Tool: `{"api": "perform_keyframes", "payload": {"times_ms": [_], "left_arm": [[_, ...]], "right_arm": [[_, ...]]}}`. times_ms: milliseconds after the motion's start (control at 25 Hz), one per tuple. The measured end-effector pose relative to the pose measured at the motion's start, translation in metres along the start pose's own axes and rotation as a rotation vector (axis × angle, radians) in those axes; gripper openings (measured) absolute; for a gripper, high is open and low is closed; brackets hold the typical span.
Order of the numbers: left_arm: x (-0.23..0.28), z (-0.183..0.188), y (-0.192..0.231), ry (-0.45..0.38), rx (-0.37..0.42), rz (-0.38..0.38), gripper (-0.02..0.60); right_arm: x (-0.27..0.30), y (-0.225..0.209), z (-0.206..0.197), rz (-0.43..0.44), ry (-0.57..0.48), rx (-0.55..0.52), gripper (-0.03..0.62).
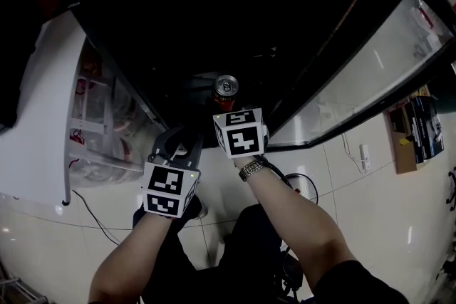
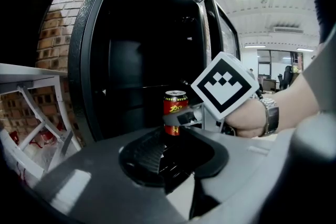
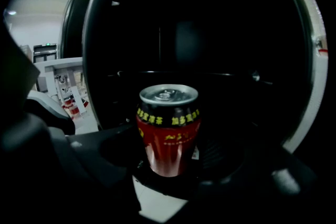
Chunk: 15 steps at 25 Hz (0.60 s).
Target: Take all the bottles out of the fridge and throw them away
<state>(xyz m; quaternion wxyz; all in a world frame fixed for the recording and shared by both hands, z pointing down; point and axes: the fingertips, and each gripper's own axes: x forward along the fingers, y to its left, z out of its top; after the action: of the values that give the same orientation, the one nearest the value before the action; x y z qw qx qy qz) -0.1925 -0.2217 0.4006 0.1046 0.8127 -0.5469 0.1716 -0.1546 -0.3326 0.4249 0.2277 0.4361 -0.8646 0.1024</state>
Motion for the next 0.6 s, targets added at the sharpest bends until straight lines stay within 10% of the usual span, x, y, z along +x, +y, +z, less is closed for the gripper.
{"api": "perform_keyframes", "payload": {"times_ms": [600], "left_arm": [[-0.011,-0.023,-0.164,0.014,0.072,-0.183,0.091]], "right_arm": [[-0.161,-0.046,-0.100,-0.100,0.011,0.082,0.324]]}}
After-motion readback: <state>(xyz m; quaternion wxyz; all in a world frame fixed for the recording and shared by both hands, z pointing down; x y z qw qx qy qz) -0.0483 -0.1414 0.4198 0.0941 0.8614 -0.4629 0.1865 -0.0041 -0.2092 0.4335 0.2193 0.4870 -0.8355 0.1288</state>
